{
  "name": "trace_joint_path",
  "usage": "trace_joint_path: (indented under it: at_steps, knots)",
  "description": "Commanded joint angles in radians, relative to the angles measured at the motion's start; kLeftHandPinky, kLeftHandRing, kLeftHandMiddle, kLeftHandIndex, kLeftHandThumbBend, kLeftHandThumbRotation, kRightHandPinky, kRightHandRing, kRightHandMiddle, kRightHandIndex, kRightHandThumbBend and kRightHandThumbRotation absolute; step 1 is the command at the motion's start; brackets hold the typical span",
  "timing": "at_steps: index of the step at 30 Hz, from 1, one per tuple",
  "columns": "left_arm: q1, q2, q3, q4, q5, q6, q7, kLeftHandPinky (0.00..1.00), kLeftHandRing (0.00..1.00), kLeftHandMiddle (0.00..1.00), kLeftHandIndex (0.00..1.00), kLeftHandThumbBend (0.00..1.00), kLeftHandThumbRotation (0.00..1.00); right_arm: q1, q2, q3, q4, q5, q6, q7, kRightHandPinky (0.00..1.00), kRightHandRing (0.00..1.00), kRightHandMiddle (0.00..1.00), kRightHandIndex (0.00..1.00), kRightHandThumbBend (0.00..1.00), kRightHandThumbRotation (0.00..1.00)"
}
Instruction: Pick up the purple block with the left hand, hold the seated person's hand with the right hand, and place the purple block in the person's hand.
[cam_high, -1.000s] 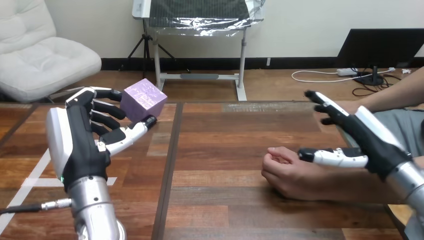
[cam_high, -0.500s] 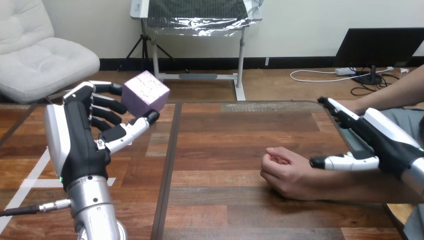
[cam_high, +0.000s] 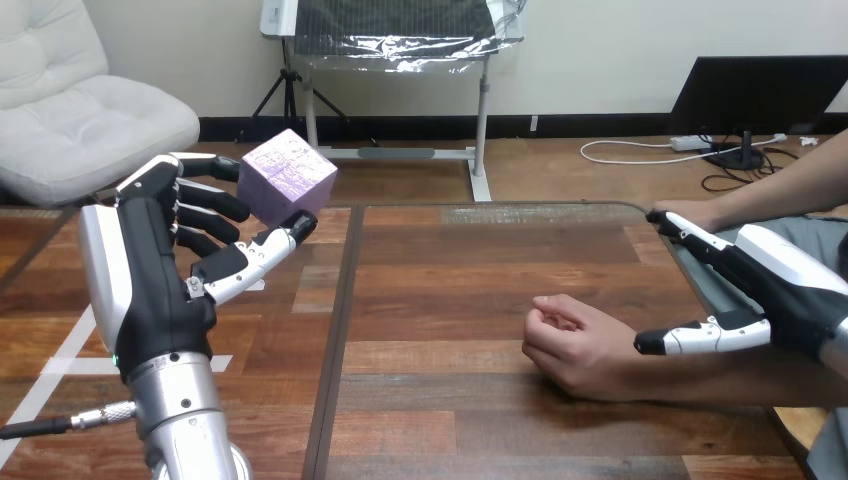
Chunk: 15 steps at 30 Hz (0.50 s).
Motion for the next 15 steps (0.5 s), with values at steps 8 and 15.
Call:
trace_joint_path:
  at_steps: [8,15]
  knots:
    - [-0.02,-0.021,0.012,-0.066,0.026,-0.019,-0.012,0.25,0.33,0.38,0.42,0.65,0.0,-0.08,-0.077,0.044,0.008,-0.011,0.015,0.05,1.0,0.95,0.95,0.97,1.0,0.59]
    - [-0.022,-0.022,0.019,-0.055,0.027,-0.032,-0.017,0.25,0.33,0.38,0.42,0.65,0.0,-0.078,-0.095,0.066,0.012,-0.017,0.013,0.077,1.0,0.95,0.95,0.97,1.0,0.57]
